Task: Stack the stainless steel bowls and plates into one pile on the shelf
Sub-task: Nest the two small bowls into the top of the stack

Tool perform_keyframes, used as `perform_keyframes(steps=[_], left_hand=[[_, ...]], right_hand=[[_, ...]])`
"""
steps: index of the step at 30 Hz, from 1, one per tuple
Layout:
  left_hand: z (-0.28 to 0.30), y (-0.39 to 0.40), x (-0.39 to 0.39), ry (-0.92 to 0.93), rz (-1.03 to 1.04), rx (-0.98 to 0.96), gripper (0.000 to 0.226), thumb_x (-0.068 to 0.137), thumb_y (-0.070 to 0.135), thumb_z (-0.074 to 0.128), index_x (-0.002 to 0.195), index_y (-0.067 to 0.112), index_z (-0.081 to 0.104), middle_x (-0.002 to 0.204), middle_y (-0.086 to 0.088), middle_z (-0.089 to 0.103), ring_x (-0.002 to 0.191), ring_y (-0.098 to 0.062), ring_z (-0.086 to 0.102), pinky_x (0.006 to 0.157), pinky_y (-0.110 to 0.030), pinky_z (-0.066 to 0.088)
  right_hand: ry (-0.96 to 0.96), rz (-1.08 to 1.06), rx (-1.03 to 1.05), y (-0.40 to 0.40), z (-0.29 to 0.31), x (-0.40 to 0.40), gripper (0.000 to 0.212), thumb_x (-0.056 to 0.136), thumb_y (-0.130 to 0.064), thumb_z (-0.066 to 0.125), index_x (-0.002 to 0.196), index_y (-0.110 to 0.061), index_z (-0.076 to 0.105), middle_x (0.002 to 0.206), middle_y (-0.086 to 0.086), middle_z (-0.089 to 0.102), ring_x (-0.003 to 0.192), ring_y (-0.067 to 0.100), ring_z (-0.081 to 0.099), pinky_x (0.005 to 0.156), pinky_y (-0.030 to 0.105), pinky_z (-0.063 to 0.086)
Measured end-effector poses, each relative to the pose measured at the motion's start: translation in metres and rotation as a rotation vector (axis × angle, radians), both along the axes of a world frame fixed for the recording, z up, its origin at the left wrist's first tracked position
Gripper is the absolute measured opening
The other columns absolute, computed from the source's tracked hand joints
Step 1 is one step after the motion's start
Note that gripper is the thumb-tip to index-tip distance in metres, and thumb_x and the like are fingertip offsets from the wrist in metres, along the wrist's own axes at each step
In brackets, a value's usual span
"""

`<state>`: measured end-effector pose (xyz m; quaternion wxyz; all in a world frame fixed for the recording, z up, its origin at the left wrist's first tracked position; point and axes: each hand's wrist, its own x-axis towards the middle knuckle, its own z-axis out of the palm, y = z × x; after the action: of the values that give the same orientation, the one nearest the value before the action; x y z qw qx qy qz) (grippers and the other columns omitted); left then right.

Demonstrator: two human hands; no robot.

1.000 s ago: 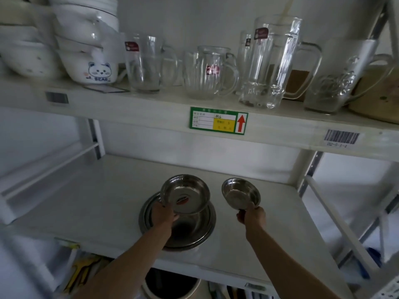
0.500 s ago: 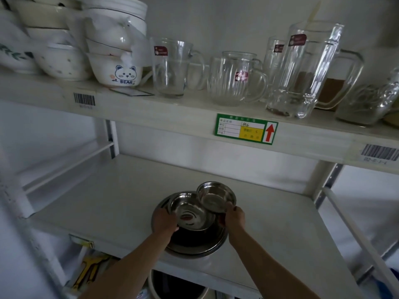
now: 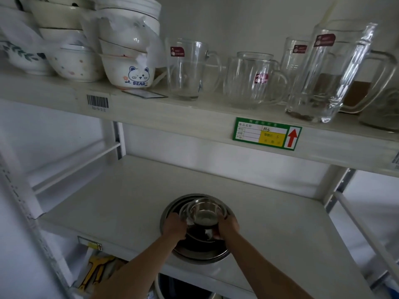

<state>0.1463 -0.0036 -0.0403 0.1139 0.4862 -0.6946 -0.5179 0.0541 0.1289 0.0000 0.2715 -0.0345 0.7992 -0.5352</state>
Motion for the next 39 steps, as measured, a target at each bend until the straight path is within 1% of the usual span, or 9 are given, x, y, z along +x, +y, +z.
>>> perform_keyframes(steps=[4, 7, 9, 13, 17, 19, 24, 31, 39], left_hand=[[0.007, -0.005, 0.007, -0.078, -0.079, -0.035, 0.029, 0.094, 0.012, 0.051, 0.117, -0.005, 0.054, 0.112, -0.023, 0.067, 0.087, -0.034, 0.071, 0.06, -0.035, 0.061], [0.008, -0.012, 0.012, -0.126, -0.119, -0.123, 0.031, 0.091, 0.01, 0.05, 0.115, -0.006, 0.056, 0.105, -0.021, 0.069, 0.085, -0.031, 0.071, 0.07, -0.036, 0.062], [0.009, -0.016, 0.014, -0.176, -0.155, -0.138, 0.028, 0.091, 0.011, 0.053, 0.115, -0.002, 0.058, 0.1, -0.014, 0.069, 0.073, -0.022, 0.07, 0.058, -0.023, 0.059], [0.011, -0.026, 0.017, -0.16, -0.156, -0.239, 0.026, 0.089, 0.019, 0.052, 0.105, 0.002, 0.063, 0.106, -0.017, 0.07, 0.089, -0.031, 0.072, 0.079, -0.041, 0.06], [0.013, -0.03, 0.022, -0.177, -0.154, -0.422, 0.028, 0.088, 0.026, 0.051, 0.105, 0.011, 0.067, 0.108, -0.01, 0.071, 0.098, -0.028, 0.068, 0.084, -0.03, 0.053], [0.014, -0.032, 0.024, -0.177, -0.141, -0.495, 0.026, 0.09, 0.027, 0.05, 0.107, 0.015, 0.065, 0.112, -0.006, 0.068, 0.104, -0.024, 0.063, 0.084, -0.03, 0.047], [0.016, -0.037, 0.023, -0.218, -0.086, -0.64, 0.033, 0.086, 0.034, 0.056, 0.116, 0.02, 0.057, 0.122, -0.006, 0.054, 0.118, -0.026, 0.05, 0.095, -0.037, 0.043], [0.009, -0.037, 0.021, -0.265, -0.034, -0.399, 0.084, 0.077, 0.051, 0.068, 0.143, 0.012, 0.033, 0.145, -0.012, 0.037, 0.135, -0.031, 0.038, 0.104, -0.043, 0.038], [-0.003, -0.036, 0.011, -0.357, -0.036, -0.25, 0.096, 0.071, 0.066, 0.066, 0.141, 0.007, 0.035, 0.145, -0.014, 0.038, 0.134, -0.031, 0.04, 0.105, -0.045, 0.04]], right_hand=[[0.001, 0.067, 0.109, -0.004, -0.011, -0.007, 0.029, 0.096, -0.028, 0.054, 0.083, -0.003, 0.061, 0.06, 0.014, 0.067, 0.053, 0.029, 0.068, 0.067, 0.045, 0.062], [0.065, 0.101, 0.181, -0.005, -0.014, -0.009, 0.033, 0.096, -0.03, 0.052, 0.103, 0.001, 0.06, 0.062, 0.012, 0.065, 0.04, 0.022, 0.064, 0.046, 0.029, 0.056], [0.12, 0.127, 0.241, -0.006, -0.014, -0.008, 0.035, 0.095, -0.033, 0.052, 0.101, 0.0, 0.06, 0.06, 0.01, 0.064, 0.033, 0.016, 0.059, 0.039, 0.02, 0.046], [0.199, 0.176, 0.331, -0.007, -0.01, -0.006, 0.03, 0.097, -0.034, 0.049, 0.095, -0.006, 0.056, 0.053, 0.006, 0.059, 0.023, 0.01, 0.048, 0.029, 0.012, 0.031], [0.249, 0.222, 0.383, -0.011, -0.013, -0.006, 0.029, 0.095, -0.031, 0.05, 0.075, -0.01, 0.055, 0.076, 0.016, 0.073, 0.05, 0.024, 0.063, 0.059, 0.031, 0.057], [0.272, 0.269, 0.415, -0.013, -0.018, -0.008, 0.03, 0.092, -0.035, 0.051, 0.08, -0.008, 0.059, 0.086, 0.018, 0.074, 0.071, 0.032, 0.071, 0.074, 0.042, 0.061], [0.449, 0.37, 0.599, -0.008, 0.001, -0.002, 0.031, 0.092, -0.031, 0.051, 0.108, -0.009, 0.065, 0.114, 0.013, 0.069, 0.106, 0.031, 0.066, 0.081, 0.032, 0.051], [0.673, 0.226, 0.722, -0.002, 0.002, -0.015, 0.047, 0.089, -0.044, 0.052, 0.128, -0.018, 0.051, 0.133, 0.006, 0.05, 0.125, 0.025, 0.048, 0.098, 0.038, 0.043], [0.17, 0.064, 0.531, 0.006, -0.039, -0.036, 0.089, 0.078, -0.068, 0.056, 0.139, -0.007, 0.036, 0.14, 0.016, 0.044, 0.131, 0.033, 0.043, 0.107, 0.046, 0.039]])
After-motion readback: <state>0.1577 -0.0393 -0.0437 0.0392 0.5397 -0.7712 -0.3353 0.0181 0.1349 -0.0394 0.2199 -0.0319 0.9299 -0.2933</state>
